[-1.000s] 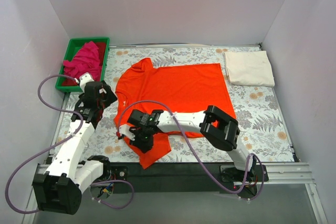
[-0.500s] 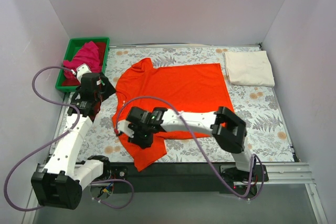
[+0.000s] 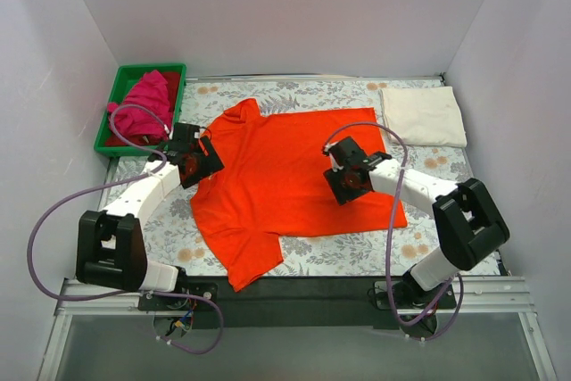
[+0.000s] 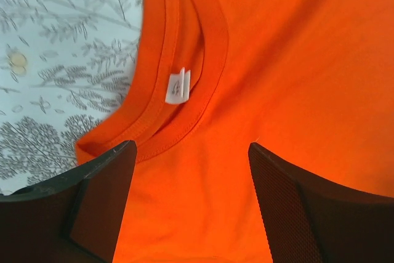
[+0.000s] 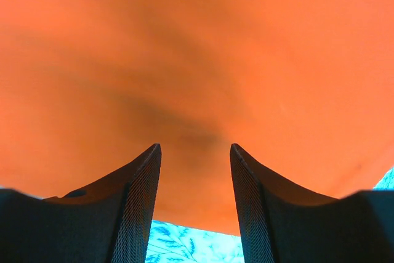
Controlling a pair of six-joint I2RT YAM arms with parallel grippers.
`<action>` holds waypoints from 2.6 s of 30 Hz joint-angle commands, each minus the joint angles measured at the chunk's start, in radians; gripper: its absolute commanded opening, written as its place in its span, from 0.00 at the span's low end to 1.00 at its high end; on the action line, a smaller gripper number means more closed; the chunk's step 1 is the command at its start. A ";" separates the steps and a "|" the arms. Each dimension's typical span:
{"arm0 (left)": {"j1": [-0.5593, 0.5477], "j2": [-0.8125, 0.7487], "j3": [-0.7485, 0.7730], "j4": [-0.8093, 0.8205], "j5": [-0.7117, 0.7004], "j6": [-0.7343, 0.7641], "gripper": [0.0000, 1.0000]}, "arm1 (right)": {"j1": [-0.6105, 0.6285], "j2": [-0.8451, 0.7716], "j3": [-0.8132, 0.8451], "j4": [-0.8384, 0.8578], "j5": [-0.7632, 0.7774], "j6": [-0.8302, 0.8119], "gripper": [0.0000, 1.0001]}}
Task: Fold and stack the t-shirts
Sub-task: Flatten the tshirt out
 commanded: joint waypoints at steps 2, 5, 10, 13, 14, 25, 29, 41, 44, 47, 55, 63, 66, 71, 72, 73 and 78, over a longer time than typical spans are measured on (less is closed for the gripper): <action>-0.014 0.009 -0.078 -0.032 0.030 -0.055 0.67 | -0.122 -0.123 -0.152 0.063 0.040 0.133 0.48; -0.015 0.007 -0.138 -0.044 0.033 -0.075 0.66 | -0.190 -0.152 -0.233 0.092 0.026 0.147 0.48; -0.015 0.018 -0.216 -0.090 0.038 -0.121 0.64 | -0.253 -0.186 -0.316 0.101 -0.009 0.177 0.48; -0.014 0.021 -0.258 -0.122 0.036 -0.167 0.62 | -0.276 -0.216 -0.368 0.091 -0.074 0.212 0.48; -0.015 0.021 -0.276 -0.128 0.041 -0.191 0.61 | -0.277 -0.226 -0.392 0.071 -0.092 0.221 0.48; -0.024 -0.201 -0.239 -0.345 -0.033 -0.301 0.51 | -0.288 -0.463 -0.407 -0.052 -0.158 0.302 0.48; -0.024 -0.220 -0.146 -0.322 -0.088 -0.247 0.63 | -0.290 -0.448 -0.278 -0.040 -0.082 0.249 0.47; -0.024 0.266 0.244 0.109 -0.169 0.024 0.54 | -0.316 -0.033 0.095 0.313 -0.075 0.132 0.33; -0.023 0.409 0.345 0.106 -0.166 0.048 0.51 | -0.342 0.078 0.160 0.338 -0.133 0.126 0.30; -0.024 0.487 0.394 0.073 -0.156 0.048 0.50 | -0.351 0.148 0.186 0.339 -0.143 0.121 0.30; -0.024 0.506 0.316 -0.025 -0.183 -0.008 0.48 | -0.368 0.196 0.100 0.335 -0.161 0.143 0.32; -0.024 0.428 0.125 -0.098 -0.173 -0.089 0.48 | -0.380 0.153 -0.084 0.272 -0.192 0.210 0.34; -0.024 0.371 0.054 -0.127 -0.139 -0.115 0.48 | -0.382 0.094 -0.174 0.253 -0.201 0.243 0.34; -0.024 0.201 -0.050 -0.171 -0.099 -0.129 0.48 | -0.383 -0.035 -0.268 0.184 -0.184 0.252 0.34; -0.024 0.170 -0.061 -0.185 -0.097 -0.129 0.48 | -0.382 -0.086 -0.273 0.180 -0.184 0.243 0.34; -0.024 0.144 -0.070 -0.188 -0.097 -0.130 0.49 | -0.382 -0.112 -0.271 0.172 -0.187 0.235 0.35; -0.031 0.059 0.037 -0.152 -0.093 -0.117 0.59 | -0.380 -0.198 -0.172 0.164 -0.210 0.172 0.36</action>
